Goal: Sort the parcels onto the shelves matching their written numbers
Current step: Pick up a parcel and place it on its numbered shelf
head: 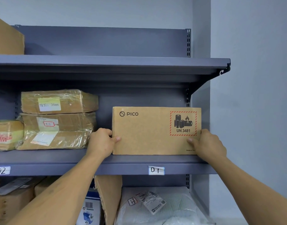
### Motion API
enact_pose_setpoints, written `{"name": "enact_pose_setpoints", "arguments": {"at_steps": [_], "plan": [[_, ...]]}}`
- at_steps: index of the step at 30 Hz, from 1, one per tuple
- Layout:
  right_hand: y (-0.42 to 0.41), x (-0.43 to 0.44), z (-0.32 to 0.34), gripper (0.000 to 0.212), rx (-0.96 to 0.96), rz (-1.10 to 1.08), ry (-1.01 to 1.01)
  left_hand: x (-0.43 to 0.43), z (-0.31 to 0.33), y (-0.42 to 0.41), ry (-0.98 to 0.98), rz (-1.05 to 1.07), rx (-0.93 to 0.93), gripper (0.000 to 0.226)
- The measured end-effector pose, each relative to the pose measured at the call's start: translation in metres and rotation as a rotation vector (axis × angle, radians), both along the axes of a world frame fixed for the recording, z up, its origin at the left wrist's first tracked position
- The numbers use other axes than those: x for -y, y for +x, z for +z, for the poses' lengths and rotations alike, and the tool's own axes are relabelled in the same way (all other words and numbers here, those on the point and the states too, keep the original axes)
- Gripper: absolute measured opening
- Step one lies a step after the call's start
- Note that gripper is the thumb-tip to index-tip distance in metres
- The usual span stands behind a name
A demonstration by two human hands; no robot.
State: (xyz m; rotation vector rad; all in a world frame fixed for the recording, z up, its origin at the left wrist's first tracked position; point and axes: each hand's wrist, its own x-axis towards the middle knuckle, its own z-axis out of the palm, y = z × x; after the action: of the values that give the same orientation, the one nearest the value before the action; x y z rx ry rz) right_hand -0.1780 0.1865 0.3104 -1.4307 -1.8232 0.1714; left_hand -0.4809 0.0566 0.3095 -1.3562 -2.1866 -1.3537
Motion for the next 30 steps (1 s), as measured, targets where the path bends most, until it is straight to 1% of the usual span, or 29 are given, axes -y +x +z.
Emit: {"name": "enact_pose_setpoints", "arguments": {"at_steps": [4, 9, 12, 15, 17, 18, 21, 22, 23, 26, 28, 30], "plan": [[0.004, -0.003, 0.006, 0.034, 0.013, 0.012, -0.023, -0.004, 0.001, -0.007, 0.004, -0.013, -0.010, 0.028], [0.002, -0.004, 0.000, 0.038, 0.001, 0.005, 0.002, -0.008, -0.004, -0.010, 0.031, -0.017, 0.004, 0.025], [0.001, -0.003, -0.002, 0.036, 0.027, -0.012, 0.009, -0.006, -0.007, -0.008, 0.029, 0.018, -0.004, 0.029], [-0.001, -0.001, -0.003, 0.034, 0.075, -0.036, -0.003, -0.002, -0.013, 0.000, -0.002, 0.063, 0.004, 0.029], [-0.004, 0.002, -0.003, 0.032, 0.085, -0.038, -0.039, 0.002, -0.016, 0.008, -0.044, 0.064, 0.014, 0.023], [-0.005, 0.003, -0.004, 0.035, 0.080, -0.018, -0.063, 0.005, -0.017, 0.012, -0.067, 0.062, 0.010, 0.022], [-0.006, 0.007, -0.013, 0.062, 0.054, 0.083, -0.159, 0.014, -0.018, 0.024, -0.165, 0.084, -0.065, 0.028], [-0.006, 0.008, -0.018, 0.066, 0.068, 0.097, -0.169, 0.017, -0.019, 0.028, -0.186, 0.092, -0.090, 0.029], [-0.005, 0.009, -0.025, 0.065, 0.102, 0.092, -0.155, 0.021, -0.020, 0.032, -0.194, 0.092, -0.106, 0.028], [-0.002, 0.011, -0.044, 0.051, 0.220, 0.019, -0.007, 0.031, -0.028, 0.045, -0.151, 0.072, -0.161, 0.024], [0.000, 0.017, -0.053, 0.043, 0.253, 0.004, 0.079, 0.037, -0.036, 0.053, -0.088, 0.054, -0.181, 0.028], [0.003, 0.025, -0.059, 0.041, 0.269, 0.011, 0.113, 0.043, -0.043, 0.061, -0.030, 0.043, -0.191, 0.025]]}}
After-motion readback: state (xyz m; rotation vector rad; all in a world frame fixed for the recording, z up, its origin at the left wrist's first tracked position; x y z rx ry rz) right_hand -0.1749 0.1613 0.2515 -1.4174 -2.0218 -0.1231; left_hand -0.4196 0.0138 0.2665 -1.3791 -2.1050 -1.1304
